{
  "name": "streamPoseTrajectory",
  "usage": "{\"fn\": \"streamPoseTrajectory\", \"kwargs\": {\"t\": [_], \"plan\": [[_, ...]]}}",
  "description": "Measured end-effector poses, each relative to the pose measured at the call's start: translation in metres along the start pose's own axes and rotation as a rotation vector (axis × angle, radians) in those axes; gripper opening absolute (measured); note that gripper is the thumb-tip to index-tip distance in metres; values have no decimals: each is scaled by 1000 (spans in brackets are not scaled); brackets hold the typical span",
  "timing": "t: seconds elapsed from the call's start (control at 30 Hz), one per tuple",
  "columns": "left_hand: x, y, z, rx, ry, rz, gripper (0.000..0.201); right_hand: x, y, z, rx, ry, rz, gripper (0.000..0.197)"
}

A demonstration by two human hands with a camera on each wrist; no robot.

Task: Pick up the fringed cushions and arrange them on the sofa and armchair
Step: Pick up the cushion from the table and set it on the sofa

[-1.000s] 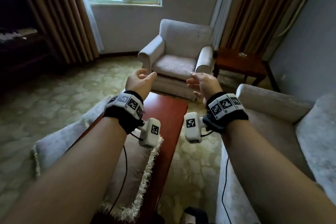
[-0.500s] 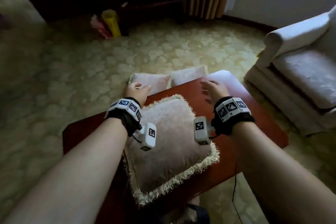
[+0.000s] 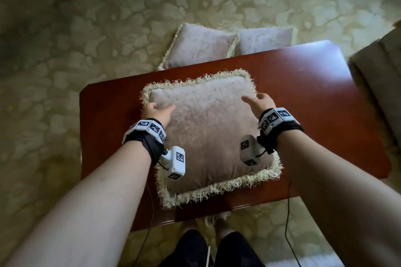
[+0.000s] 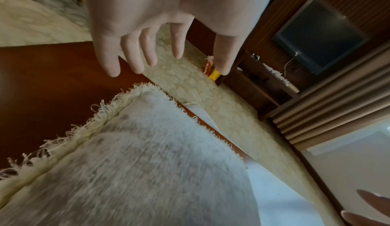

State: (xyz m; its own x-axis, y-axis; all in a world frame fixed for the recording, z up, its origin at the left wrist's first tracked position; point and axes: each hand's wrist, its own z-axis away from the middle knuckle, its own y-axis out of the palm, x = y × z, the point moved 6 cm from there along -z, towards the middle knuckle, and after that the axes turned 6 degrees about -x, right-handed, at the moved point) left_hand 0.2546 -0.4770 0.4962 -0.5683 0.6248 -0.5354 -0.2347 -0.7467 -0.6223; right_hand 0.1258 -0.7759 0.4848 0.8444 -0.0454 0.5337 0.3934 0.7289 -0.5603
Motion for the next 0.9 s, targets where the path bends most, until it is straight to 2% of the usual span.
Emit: {"fn": "streamPoseTrajectory", "kwargs": {"t": [0.13,0.5,0.6,0.77,0.83,0.9], "plan": [[26,30,-36,6,-77,-30,90,-22,26,-37,-31,61,74,75],[92,98,-109,68,-253,-133,139,-104,73,-123,-98,241,192,127],[103,116,-116,75,-281,-151,138,-119,80,-136,-79,257,213,136],[108,132,-133,65,-265,-175,142,-131,94,-154,-36,257,183,163],[110,133,-138,65,-258,-163,142,-133,96,-159,-27,263,124,163],[111,134,-139,55,-249,-155,142,-134,96,-160,-32,271,52,154]]}}
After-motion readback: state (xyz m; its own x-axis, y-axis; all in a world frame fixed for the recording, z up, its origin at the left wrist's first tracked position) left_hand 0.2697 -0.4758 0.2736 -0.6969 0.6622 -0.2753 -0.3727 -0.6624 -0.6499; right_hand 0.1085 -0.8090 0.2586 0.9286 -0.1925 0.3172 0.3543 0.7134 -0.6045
